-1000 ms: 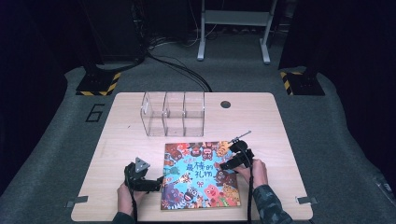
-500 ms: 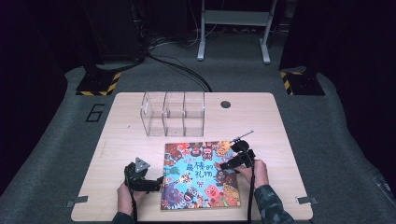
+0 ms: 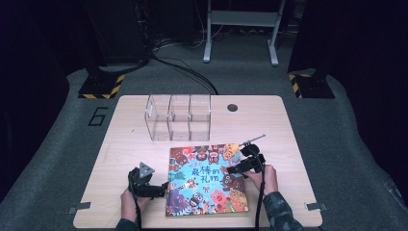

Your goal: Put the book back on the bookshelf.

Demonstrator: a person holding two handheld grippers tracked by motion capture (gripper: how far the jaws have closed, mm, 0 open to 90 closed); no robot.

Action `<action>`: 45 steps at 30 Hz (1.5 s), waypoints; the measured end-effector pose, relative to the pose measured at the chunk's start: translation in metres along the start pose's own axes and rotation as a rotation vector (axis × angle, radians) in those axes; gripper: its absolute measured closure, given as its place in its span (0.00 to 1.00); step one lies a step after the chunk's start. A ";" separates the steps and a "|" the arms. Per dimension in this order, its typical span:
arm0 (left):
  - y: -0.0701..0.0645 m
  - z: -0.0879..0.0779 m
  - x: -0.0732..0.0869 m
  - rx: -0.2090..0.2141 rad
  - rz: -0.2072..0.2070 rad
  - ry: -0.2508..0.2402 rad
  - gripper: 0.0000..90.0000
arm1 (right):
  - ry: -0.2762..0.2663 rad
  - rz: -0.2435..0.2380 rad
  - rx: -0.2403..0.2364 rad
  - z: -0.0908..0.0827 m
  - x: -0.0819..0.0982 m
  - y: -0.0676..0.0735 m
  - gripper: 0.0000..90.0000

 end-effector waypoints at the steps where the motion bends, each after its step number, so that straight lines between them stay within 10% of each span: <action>1: 0.000 0.000 0.000 0.000 0.001 0.000 0.01 | -0.003 -0.003 -0.002 -0.001 0.000 0.001 0.25; 28: 0.001 -0.001 0.000 0.008 0.008 0.002 0.01 | -0.159 -0.030 -0.115 -0.035 -0.011 0.024 0.30; 45: 0.002 -0.002 0.000 0.024 0.017 0.010 0.01 | -0.192 -0.051 -0.201 -0.023 -0.026 0.031 0.35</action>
Point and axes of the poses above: each handheld gripper's, and its own axes: z roughly forward along the jaws, x roughly out of its underside, y roughly to its left, the point moved 1 cm from there along z, roughly forward along the jaws, and after that the axes turned 15 degrees about -x, right-handed, at the moved point
